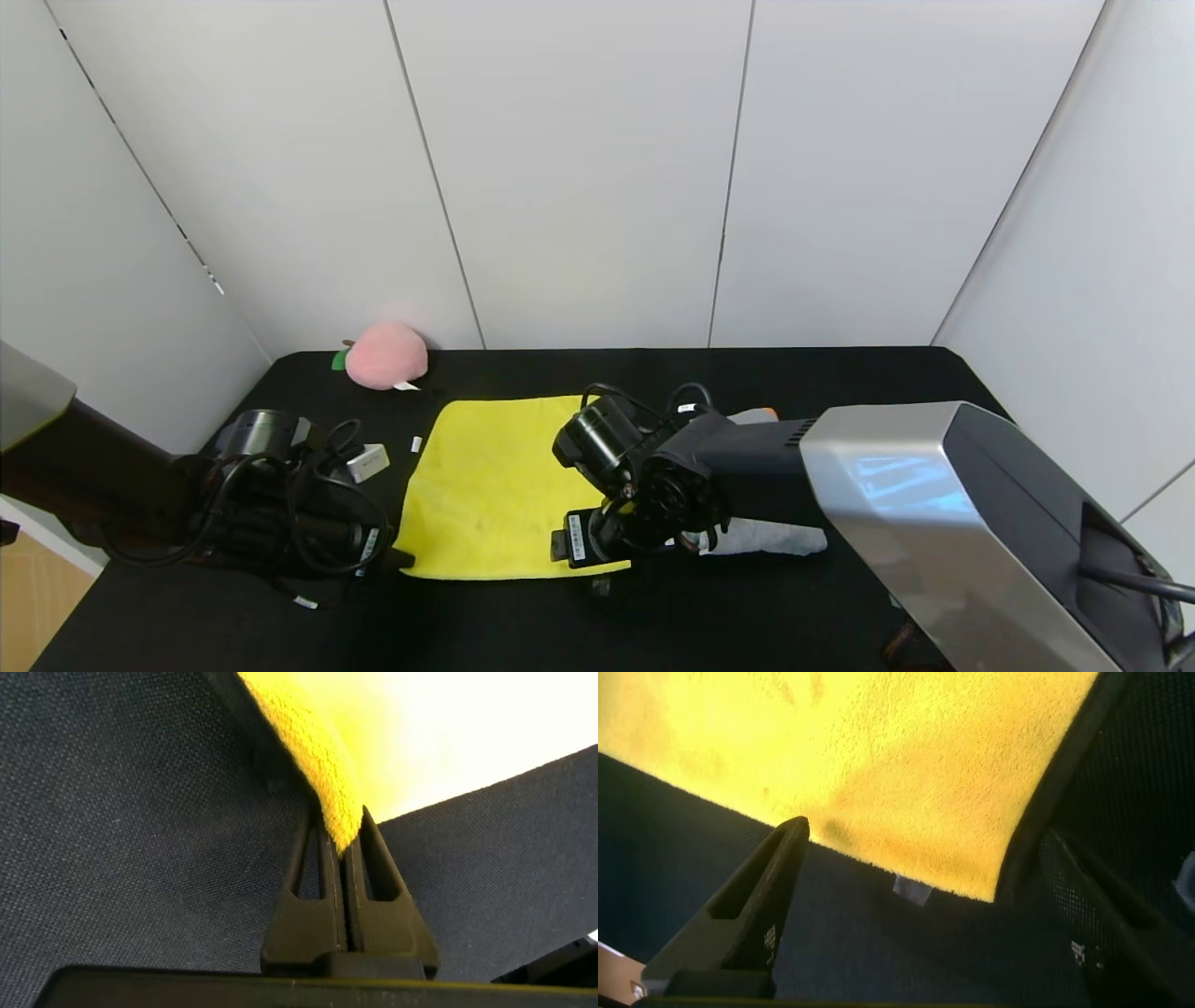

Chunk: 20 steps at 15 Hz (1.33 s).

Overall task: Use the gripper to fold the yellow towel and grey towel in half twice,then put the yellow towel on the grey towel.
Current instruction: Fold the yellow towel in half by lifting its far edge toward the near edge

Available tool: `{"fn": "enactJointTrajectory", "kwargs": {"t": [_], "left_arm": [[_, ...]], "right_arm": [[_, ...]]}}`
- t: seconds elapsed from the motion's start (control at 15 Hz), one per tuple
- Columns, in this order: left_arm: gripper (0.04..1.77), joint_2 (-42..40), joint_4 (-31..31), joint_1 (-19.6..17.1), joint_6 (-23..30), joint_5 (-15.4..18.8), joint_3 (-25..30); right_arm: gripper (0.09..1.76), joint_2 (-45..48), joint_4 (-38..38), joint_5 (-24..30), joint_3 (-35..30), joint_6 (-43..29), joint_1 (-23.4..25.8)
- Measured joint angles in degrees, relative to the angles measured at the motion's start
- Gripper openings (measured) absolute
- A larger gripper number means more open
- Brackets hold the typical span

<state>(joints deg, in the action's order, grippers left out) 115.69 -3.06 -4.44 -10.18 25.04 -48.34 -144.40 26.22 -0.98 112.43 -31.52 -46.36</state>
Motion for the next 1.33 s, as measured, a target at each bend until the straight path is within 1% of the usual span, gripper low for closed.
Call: {"fn": "enactJointTrajectory", "kwargs": {"t": [0.33, 0.6, 0.8, 0.87, 0.93, 1.33], "left_arm": [[0.12, 0.0, 0.0, 0.0, 0.0, 0.0, 0.1], [0.12, 0.0, 0.0, 0.0, -0.1, 0.0, 0.1], [0.12, 0.0, 0.0, 0.0, -0.1, 0.0, 0.1], [0.12, 0.0, 0.0, 0.0, -0.1, 0.0, 0.1], [0.12, 0.0, 0.0, 0.0, -0.1, 0.0, 0.1], [0.12, -0.1, 0.1, 0.0, -0.1, 0.0, 0.2]], "right_arm": [[1.71, -0.3, -0.3, 0.2, 0.3, -1.4, -0.2], [1.11, -0.6, 0.1, 0.2, 0.2, -1.8, -0.5], [0.79, -0.7, 0.2, 0.1, 0.2, -2.0, -0.5], [0.58, -0.7, 0.2, 0.1, 0.2, -2.0, -0.5], [0.13, -0.7, 0.2, 0.1, 0.2, -2.0, -0.5], [0.14, -0.7, 0.3, 0.0, 0.2, -2.0, -0.5]]}}
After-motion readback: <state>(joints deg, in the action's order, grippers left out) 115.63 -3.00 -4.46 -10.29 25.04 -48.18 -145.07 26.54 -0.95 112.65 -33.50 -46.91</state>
